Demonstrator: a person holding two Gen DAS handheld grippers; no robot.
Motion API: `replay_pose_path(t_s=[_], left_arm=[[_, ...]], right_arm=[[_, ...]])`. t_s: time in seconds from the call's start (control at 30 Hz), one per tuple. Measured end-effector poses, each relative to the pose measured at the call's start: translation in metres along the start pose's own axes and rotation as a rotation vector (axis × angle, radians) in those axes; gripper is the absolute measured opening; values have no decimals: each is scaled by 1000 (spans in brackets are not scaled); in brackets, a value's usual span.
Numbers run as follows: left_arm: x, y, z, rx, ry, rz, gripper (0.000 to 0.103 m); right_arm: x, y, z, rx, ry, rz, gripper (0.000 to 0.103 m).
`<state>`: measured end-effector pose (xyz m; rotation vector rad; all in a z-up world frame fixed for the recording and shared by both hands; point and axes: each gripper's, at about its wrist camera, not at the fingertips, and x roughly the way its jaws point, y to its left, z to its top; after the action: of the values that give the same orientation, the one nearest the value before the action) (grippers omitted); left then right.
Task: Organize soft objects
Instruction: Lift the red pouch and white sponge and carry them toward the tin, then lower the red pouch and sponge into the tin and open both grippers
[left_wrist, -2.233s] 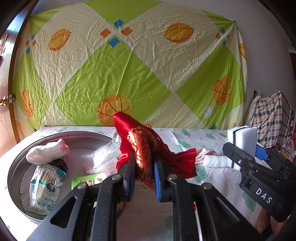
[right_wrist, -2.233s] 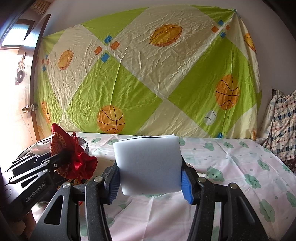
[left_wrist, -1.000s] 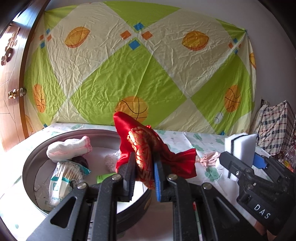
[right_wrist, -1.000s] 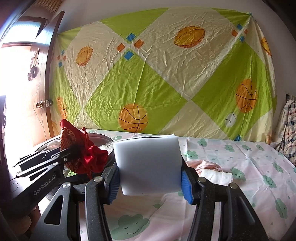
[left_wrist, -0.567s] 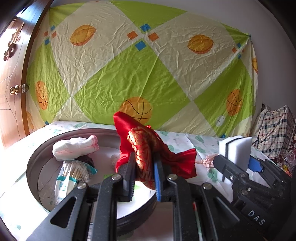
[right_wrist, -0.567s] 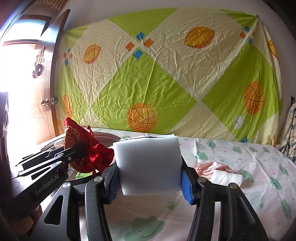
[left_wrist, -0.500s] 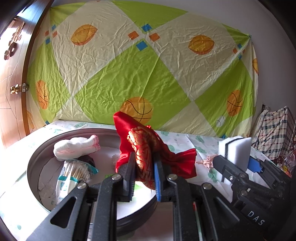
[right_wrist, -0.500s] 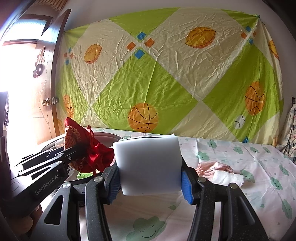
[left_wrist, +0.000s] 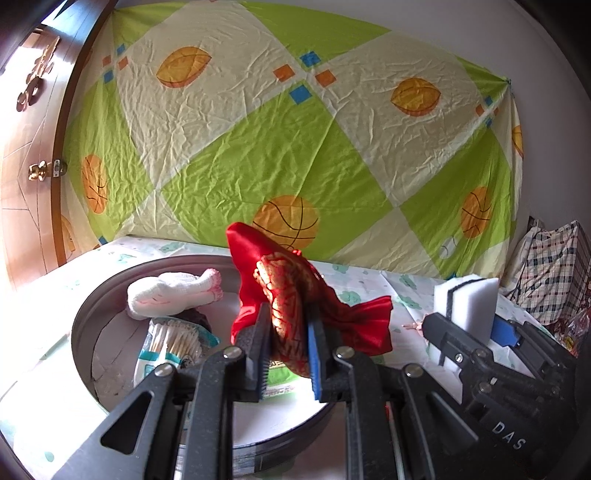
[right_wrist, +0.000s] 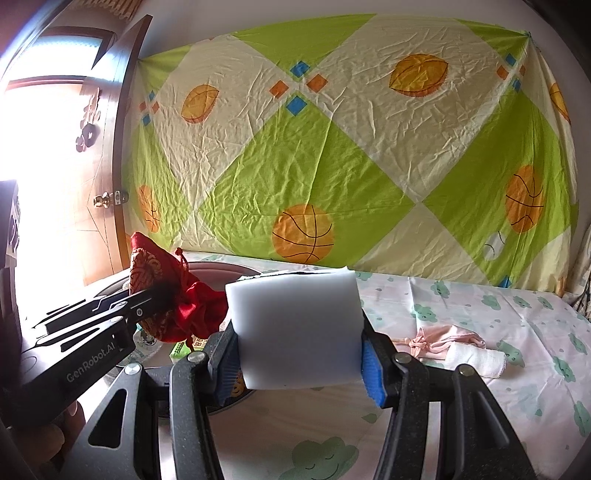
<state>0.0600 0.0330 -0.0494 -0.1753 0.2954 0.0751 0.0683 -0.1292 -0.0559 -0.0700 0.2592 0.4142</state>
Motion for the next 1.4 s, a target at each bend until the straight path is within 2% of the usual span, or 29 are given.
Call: replay_pose_path(t_s=[0.7,1.4], left_arm=[[-5,26,1,-33,-9,17,15],[-2,38,7,-2,16,36,15]], right_arm=[[9,17,1,-18,3,36,57],[22,20,6,-31,27,61,57]])
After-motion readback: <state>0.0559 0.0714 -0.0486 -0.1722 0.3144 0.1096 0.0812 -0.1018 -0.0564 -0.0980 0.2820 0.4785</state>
